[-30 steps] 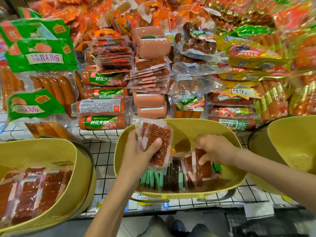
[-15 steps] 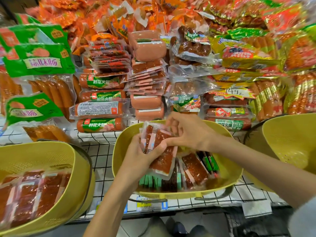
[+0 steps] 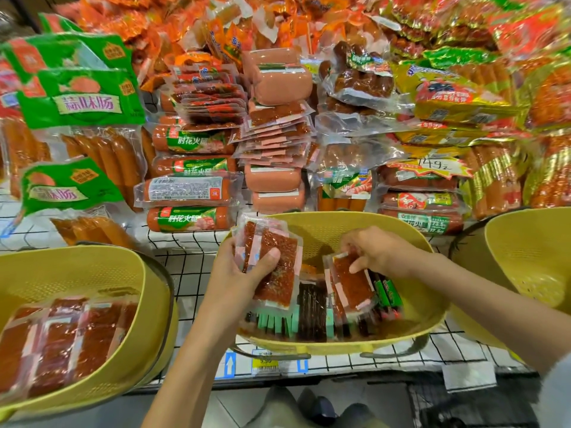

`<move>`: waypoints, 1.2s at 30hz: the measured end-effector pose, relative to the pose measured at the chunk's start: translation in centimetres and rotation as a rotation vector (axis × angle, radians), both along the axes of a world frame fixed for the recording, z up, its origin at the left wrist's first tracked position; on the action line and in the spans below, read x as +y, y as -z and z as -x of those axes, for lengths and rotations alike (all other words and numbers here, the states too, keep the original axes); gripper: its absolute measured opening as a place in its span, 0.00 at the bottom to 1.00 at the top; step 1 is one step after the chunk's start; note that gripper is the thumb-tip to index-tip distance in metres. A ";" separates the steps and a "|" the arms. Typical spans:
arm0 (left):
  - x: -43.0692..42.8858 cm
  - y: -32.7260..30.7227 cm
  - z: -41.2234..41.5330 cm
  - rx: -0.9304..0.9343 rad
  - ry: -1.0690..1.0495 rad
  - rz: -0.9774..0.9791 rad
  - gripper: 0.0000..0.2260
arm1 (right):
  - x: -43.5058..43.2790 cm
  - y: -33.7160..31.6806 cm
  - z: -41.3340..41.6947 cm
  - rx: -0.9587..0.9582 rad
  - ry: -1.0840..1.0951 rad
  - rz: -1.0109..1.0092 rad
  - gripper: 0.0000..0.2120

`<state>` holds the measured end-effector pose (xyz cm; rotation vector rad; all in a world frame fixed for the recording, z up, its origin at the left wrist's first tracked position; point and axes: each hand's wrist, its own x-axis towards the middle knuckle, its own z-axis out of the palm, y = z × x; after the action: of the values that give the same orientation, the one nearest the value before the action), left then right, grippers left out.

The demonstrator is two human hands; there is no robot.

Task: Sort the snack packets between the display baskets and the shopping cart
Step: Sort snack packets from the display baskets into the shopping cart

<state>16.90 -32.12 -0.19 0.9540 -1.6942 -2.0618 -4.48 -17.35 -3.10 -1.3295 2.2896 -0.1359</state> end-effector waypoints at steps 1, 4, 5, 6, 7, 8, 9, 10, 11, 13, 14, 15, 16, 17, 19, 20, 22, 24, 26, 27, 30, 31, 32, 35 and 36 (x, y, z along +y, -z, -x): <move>0.0 0.1 0.0 0.005 -0.006 -0.004 0.21 | 0.1 -0.3 -0.1 -0.001 0.005 0.013 0.07; -0.2 0.2 0.0 0.020 -0.009 -0.005 0.22 | 0.2 -1.2 0.0 0.007 0.009 0.036 0.06; -0.2 0.2 0.1 0.021 -0.007 -0.004 0.23 | 0.2 -1.4 0.0 0.038 0.000 0.037 0.07; -0.2 0.2 0.1 0.022 -0.005 -0.002 0.24 | 0.2 -1.6 0.0 0.078 -0.010 0.044 0.08; -0.2 0.2 0.2 0.021 -0.002 0.000 0.25 | 0.2 -1.6 0.0 0.115 -0.018 0.059 0.10; -0.2 0.2 0.2 0.018 0.001 0.003 0.26 | 0.3 -1.6 0.0 0.142 -0.019 0.080 0.11; -0.2 0.2 0.2 0.016 0.003 0.004 0.26 | 0.5 -1.8 0.0 0.151 -0.006 0.099 0.11; -0.3 0.3 0.2 0.015 0.004 0.003 0.25 | 0.7 -2.1 0.0 0.136 0.016 0.119 0.11; -0.3 0.3 0.3 0.016 0.005 0.005 0.23 | 1.0 -2.4 0.1 0.091 0.038 0.148 0.09; -0.3 0.3 0.3 0.010 0.005 0.029 0.20 | 1.5 -3.9 0.3 -0.077 0.064 0.255 0.05; -0.4 0.3 0.3 0.003 0.004 0.056 0.18 | 1.7 -5.1 0.3 -0.184 0.079 0.327 0.07; -0.4 0.3 0.4 -0.002 0.008 0.091 0.17 | 1.7 -6.4 0.2 -0.300 0.091 0.405 0.07; -0.3 0.2 0.5 -0.003 0.017 0.121 0.16 | 1.5 -7.7 -0.1 -0.413 0.094 0.480 0.06; -0.2 0.1 0.5 0.004 0.037 0.136 0.15 | 1.0 -8.6 -0.5 -0.495 0.090 0.531 0.05; 0.2 -0.3 0.7 0.023 0.115 0.100 0.18 | -0.7 -9.2 -1.7 -0.557 0.106 0.545 0.04; 0.3 -0.5 0.8 0.027 0.158 0.065 0.22 | -1.8 -8.9 -2.5 -0.549 0.126 0.540 0.04; 0.5 -0.8 1.0 0.021 0.201 0.024 0.26 | -3.7 -7.7 -3.9 -0.505 0.173 0.577 0.04; 0.5 -0.9 0.9 0.009 0.148 -0.003 0.28 | -4.4 -6.3 -4.3 -0.442 0.238 0.622 0.01; 0.1 -0.8 0.4 0.013 0.034 -0.039 0.27 | -3.9 -4.8 -3.5 -0.291 0.318 0.539 0.07; -0.3 -0.8 0.0 0.024 -0.021 -0.046 0.26 | -3.3 -3.9 -2.9 -0.195 0.335 0.411 0.11; -1.2 -1.0 -0.9 0.055 -0.106 -0.031 0.26 | -2.4 -0.8 -2.3 0.038 0.250 -0.125 0.18; -1.3 -1.2 -1.0 0.066 -0.103 -0.027 0.26 | -2.4 0.2 -2.5 0.099 0.219 -0.263 0.20; -1.3 -1.3 -1.1 0.069 -0.089 -0.024 0.26 | -2.6 1.1 -2.9 0.153 0.198 -0.371 0.22; -1.0 -1.4 -1.0 0.055 -0.056 -0.027 0.25 | -3.3 2.3 -3.3 0.213 0.135 -0.520 0.24; -0.9 -1.4 -0.9 0.051 -0.050 -0.036 0.24 | -3.5 2.3 -3.1 0.172 0.101 -0.534 0.25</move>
<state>17.82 -33.05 1.22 0.9368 -1.5969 -2.0735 -1.35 -20.84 -5.40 -0.9756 2.3027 0.5397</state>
